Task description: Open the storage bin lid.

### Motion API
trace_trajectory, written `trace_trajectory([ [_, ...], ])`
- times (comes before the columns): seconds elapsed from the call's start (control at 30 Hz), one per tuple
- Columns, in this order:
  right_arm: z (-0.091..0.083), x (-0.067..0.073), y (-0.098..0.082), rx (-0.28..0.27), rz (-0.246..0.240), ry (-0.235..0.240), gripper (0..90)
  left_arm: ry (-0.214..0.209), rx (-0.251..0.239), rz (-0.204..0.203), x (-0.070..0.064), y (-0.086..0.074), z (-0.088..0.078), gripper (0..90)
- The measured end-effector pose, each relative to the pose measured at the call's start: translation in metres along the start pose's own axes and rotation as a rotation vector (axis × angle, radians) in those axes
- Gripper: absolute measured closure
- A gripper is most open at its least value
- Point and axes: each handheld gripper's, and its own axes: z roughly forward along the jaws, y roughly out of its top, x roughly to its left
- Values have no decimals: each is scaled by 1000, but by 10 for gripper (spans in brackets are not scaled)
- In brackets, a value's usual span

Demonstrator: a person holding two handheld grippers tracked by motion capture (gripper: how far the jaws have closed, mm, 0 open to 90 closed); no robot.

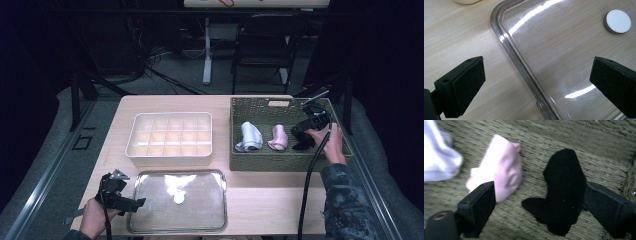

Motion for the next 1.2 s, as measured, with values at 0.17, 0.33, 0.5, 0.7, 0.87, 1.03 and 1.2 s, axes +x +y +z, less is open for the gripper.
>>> trace_trajectory([
  [0.17, 14, -6, 2, 57, 32, -46, 176, -7, 9, -2, 1, 0, 0, 0],
  [0.33, 22, -12, 2, 101, 57, -84, 263, -6, 12, -1, 0, 0, 1, 0],
  [0.5, 26, -16, -1, 147, 81, -105, 370, -9, 25, 3, 0, 1, 3, 0],
  [0.7, 28, -17, -1, 181, 81, -101, 542, -10, 29, 1, 0, 1, 4, 1],
  [0.87, 24, -12, 0, 158, 72, -106, 609, -11, 36, 10, 0, 1, 5, 1],
  [1.03, 20, -10, -1, 137, 63, -93, 634, -12, 36, 16, -1, 1, 5, 1],
  [1.2, 8, -9, 0, 103, 75, -75, 648, -16, 35, 6, 0, 1, 5, 1],
])
